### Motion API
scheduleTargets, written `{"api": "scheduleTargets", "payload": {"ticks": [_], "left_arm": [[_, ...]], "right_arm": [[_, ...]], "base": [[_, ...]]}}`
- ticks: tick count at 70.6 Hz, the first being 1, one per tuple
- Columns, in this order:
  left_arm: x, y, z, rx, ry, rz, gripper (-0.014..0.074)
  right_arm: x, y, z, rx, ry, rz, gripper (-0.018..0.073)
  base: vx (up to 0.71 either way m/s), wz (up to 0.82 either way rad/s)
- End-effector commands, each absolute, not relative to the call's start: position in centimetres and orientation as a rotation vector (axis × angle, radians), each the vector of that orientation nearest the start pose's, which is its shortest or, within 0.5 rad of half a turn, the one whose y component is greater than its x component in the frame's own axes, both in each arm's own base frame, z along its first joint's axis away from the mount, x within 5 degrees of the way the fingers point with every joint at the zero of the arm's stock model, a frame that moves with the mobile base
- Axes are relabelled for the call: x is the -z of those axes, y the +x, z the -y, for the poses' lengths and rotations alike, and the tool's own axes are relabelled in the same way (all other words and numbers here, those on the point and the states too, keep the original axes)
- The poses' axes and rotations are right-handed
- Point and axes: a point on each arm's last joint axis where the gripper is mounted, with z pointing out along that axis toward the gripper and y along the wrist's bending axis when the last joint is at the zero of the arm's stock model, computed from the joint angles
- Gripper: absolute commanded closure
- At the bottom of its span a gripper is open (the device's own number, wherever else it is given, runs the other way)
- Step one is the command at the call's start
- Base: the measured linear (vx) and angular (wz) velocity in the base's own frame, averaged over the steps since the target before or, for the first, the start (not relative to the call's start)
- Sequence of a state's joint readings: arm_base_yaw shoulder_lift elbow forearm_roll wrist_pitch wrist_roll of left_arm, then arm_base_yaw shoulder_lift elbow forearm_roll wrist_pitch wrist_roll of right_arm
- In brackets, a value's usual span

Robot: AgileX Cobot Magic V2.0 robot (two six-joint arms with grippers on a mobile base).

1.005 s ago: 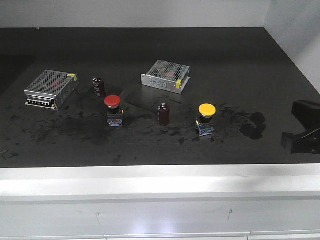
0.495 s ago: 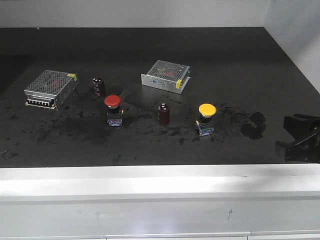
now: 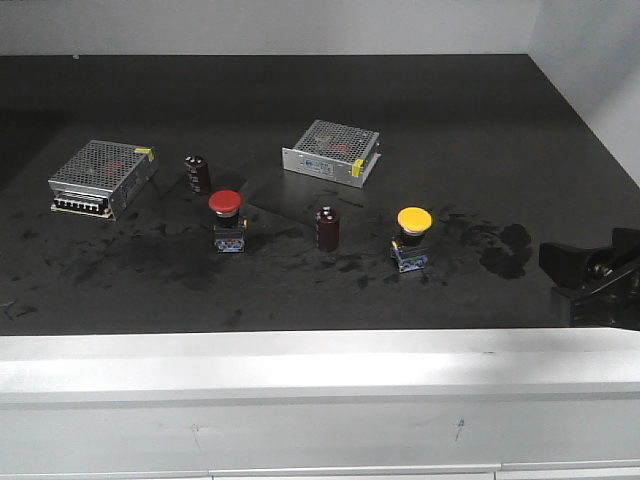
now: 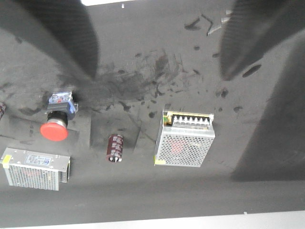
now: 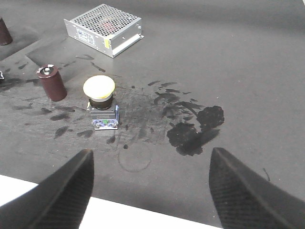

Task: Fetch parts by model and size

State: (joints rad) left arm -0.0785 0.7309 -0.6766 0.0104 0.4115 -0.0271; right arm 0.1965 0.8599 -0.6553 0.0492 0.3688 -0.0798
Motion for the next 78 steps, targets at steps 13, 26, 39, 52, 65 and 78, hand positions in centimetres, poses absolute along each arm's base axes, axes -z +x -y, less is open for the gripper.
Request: {"api": "scheduleTargets", "payload": {"ticks": [13, 26, 39, 52, 65, 78], "left_arm": [[-38.3, 18.8, 2.8, 0.083, 0.188, -1.983, 0.0052], [-39.8, 23.6, 5.5, 0.146, 0.299, -2.096, 0.0052], [-40.0, 28.4, 8.9, 0.201, 0.369, -2.163, 0.0052], [-39.4, 32.5, 12.2, 0.226, 0.436, -2.244, 0.0052], [-38.4, 36.0, 14.6, 0.247, 0.449, -2.326, 0.0052], [-36.9, 38.8, 15.6, 0.204, 0.430, -2.423, 0.0052]], "right_arm": [[-32.9, 17.7, -3.6, -0.115, -0.242, -1.943, 0.0062], [-32.9, 17.7, -3.6, -0.115, -0.242, -1.942, 0.0062], [-33.0, 17.7, -3.6, -0.115, -0.241, -1.941, 0.0062], [-32.9, 17.7, -3.6, -0.115, -0.242, -1.942, 0.0062], [-32.9, 17.7, -3.6, -0.116, -0.241, -1.942, 0.0062], [-33.0, 17.7, -3.6, -0.116, -0.241, -1.941, 0.0062]], "base": [[0.00, 0.00], [0.00, 0.00], [0.00, 0.00], [0.00, 0.00], [0.00, 0.00], [0.00, 0.00]]}}
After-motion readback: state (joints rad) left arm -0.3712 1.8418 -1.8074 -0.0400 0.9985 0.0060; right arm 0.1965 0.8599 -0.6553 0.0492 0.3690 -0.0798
